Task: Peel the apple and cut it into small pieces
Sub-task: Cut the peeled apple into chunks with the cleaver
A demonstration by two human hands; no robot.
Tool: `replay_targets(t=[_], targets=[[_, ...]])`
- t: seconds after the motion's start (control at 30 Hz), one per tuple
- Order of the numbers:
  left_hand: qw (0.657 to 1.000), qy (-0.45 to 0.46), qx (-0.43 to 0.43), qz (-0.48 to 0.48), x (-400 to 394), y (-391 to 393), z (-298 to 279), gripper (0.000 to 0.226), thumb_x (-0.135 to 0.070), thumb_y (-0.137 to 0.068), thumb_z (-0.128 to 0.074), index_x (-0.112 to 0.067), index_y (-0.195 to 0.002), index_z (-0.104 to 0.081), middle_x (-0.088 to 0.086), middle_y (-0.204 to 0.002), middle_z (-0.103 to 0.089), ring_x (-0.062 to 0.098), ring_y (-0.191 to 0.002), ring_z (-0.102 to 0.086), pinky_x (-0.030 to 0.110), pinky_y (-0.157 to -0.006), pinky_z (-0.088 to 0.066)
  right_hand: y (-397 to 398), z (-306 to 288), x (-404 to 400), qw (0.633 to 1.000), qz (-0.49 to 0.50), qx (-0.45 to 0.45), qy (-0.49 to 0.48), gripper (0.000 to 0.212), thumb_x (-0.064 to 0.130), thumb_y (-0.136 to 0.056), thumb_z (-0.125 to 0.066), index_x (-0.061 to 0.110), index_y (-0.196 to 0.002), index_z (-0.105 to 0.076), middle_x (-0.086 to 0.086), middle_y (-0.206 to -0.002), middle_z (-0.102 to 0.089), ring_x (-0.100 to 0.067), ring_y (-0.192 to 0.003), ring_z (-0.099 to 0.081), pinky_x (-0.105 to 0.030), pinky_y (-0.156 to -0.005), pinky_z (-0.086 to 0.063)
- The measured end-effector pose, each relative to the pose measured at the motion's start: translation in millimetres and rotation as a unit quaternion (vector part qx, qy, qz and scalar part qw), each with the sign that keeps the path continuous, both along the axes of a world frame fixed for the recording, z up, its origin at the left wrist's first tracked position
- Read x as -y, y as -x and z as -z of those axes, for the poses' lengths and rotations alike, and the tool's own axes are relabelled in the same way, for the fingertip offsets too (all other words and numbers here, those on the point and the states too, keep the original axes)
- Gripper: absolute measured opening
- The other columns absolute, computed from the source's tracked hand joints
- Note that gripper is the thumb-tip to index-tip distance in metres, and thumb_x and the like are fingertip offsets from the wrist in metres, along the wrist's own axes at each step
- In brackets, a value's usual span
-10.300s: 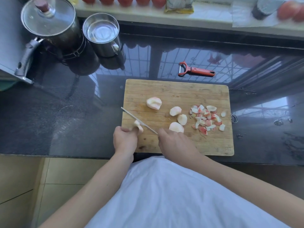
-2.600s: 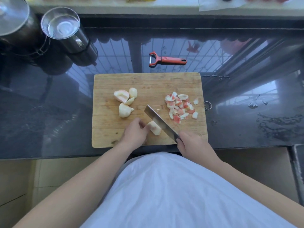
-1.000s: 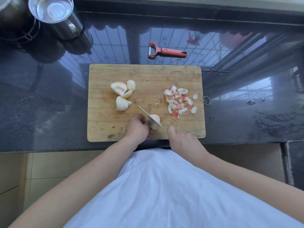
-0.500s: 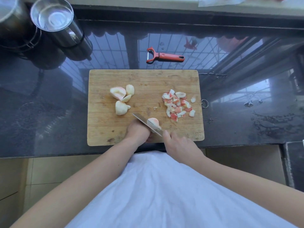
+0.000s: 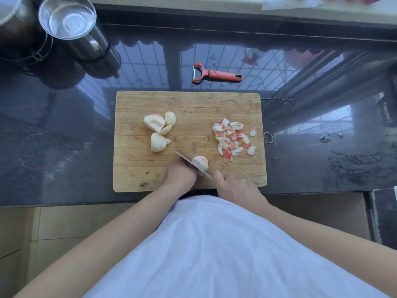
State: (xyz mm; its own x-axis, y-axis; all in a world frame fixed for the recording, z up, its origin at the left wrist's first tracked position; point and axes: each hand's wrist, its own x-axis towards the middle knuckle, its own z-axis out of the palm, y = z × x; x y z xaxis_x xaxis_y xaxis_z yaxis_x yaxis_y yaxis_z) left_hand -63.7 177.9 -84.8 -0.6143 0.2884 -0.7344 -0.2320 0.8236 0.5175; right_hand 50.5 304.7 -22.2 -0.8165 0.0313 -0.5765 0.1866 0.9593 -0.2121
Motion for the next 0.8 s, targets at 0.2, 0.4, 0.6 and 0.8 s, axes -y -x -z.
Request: replay_targets(t=[0.2, 0.4, 0.6, 0.8], targets=[[1.0, -0.013, 0.002, -0.02, -2.4, -3.0, -0.3, 0.03, -0.049, -0.086, -0.044, -0.027, -0.087, -0.065, 0.0, -0.083, -0.071, 0.024, -0.073, -0.069, 0.038, -0.069, -0.06, 8.2, -5.2, -6.6, 0.998, 0.038, 0.043, 0.016, 0.015, 0.014, -0.096, -0.038, 0.018, -0.1, -0.024, -0.003, -0.078, -0.048, -0.032, -0.07, -0.053, -0.042, -0.064, -0.046], [0.999, -0.005, 0.026, -0.037, -6.2, -1.8, -8.0, 0.031, -0.049, -0.08, -0.042, -0.027, -0.088, -0.062, 0.005, -0.093, -0.07, 0.03, -0.073, -0.073, 0.045, -0.074, -0.063, 8.4, 7.8, -25.8, 0.992, 0.11, 0.051, 0.024, 0.036, 0.014, -0.097, -0.042, 0.02, -0.128, -0.026, -0.014, -0.092, -0.065, -0.039, -0.08, -0.06, -0.05, -0.071, -0.053], [0.996, -0.023, 0.042, -0.071, -5.9, -5.8, -9.3, 0.02, -0.037, -0.09, -0.047, -0.022, -0.091, -0.06, 0.008, -0.082, -0.074, 0.025, -0.062, -0.075, 0.045, -0.07, -0.065, 8.6, 4.9, -46.7, 0.981, 0.148, 0.054, 0.113, 0.024, 0.03, -0.103, -0.04, 0.021, -0.124, -0.032, -0.015, -0.098, -0.061, -0.036, -0.084, -0.056, -0.048, -0.076, -0.051], [0.998, 0.002, 0.036, -0.054, -8.9, -3.7, -13.7, 0.033, -0.043, -0.097, -0.041, -0.024, -0.106, -0.066, 0.005, -0.096, -0.069, 0.028, -0.077, -0.072, 0.044, -0.064, -0.065, 6.1, 0.0, -26.3, 0.999, 0.035, 0.003, 0.013, 0.024, 0.011, -0.095, -0.04, 0.02, -0.113, -0.028, -0.009, -0.091, -0.064, -0.038, -0.075, -0.06, -0.04, -0.059, -0.045]])
